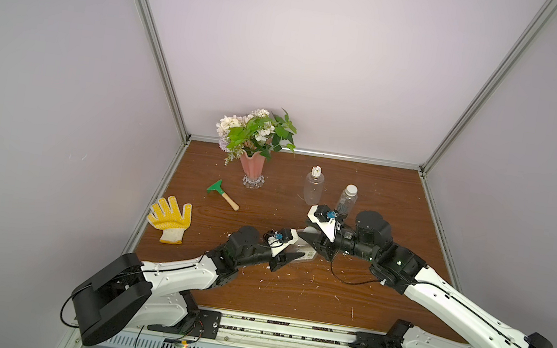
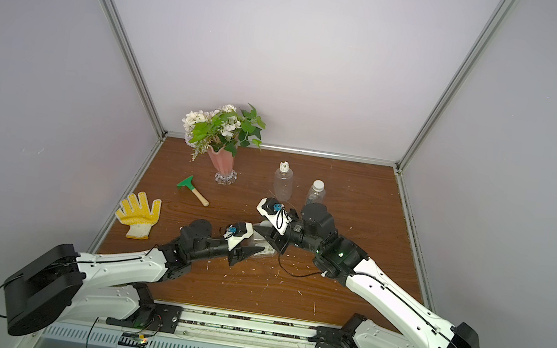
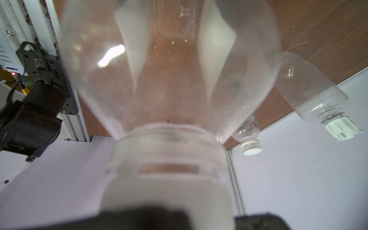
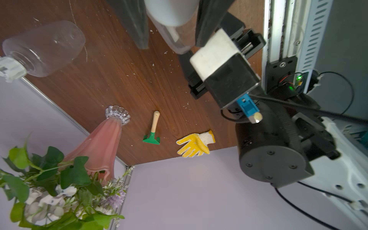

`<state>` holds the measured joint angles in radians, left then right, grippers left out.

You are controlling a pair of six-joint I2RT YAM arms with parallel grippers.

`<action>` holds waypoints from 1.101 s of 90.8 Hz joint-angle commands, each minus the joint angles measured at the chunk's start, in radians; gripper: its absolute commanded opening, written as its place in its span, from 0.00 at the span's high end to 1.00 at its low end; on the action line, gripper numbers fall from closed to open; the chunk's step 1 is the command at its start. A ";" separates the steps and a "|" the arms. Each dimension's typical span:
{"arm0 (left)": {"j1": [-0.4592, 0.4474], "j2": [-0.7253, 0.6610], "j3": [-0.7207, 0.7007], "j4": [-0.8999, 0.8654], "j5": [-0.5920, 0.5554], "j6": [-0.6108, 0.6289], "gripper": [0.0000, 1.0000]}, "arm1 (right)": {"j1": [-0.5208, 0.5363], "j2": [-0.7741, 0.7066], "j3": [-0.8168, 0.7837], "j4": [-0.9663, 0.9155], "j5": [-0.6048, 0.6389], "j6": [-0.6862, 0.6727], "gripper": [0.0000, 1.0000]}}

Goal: Screw on the bottle caps
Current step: Screw the bottle cap onto the plastic bottle.

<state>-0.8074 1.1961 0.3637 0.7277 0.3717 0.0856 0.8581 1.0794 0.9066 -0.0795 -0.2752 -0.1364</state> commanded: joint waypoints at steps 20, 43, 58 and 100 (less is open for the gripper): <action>-0.002 0.002 0.071 0.207 -0.045 -0.016 0.58 | 0.030 -0.032 -0.039 -0.055 0.133 0.074 0.70; -0.002 0.037 0.034 0.207 -0.053 -0.038 0.58 | 0.023 -0.104 0.023 -0.096 0.150 0.016 0.44; -0.002 0.064 0.020 0.208 -0.053 -0.049 0.58 | 0.002 -0.177 0.054 -0.128 0.111 -0.036 0.31; -0.001 0.051 0.018 0.180 0.131 -0.051 0.58 | -0.186 -0.159 0.144 -0.284 -0.387 -0.348 0.01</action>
<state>-0.8085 1.2716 0.3767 0.8902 0.4110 0.0334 0.6964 0.8650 0.9863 -0.3103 -0.5041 -0.3817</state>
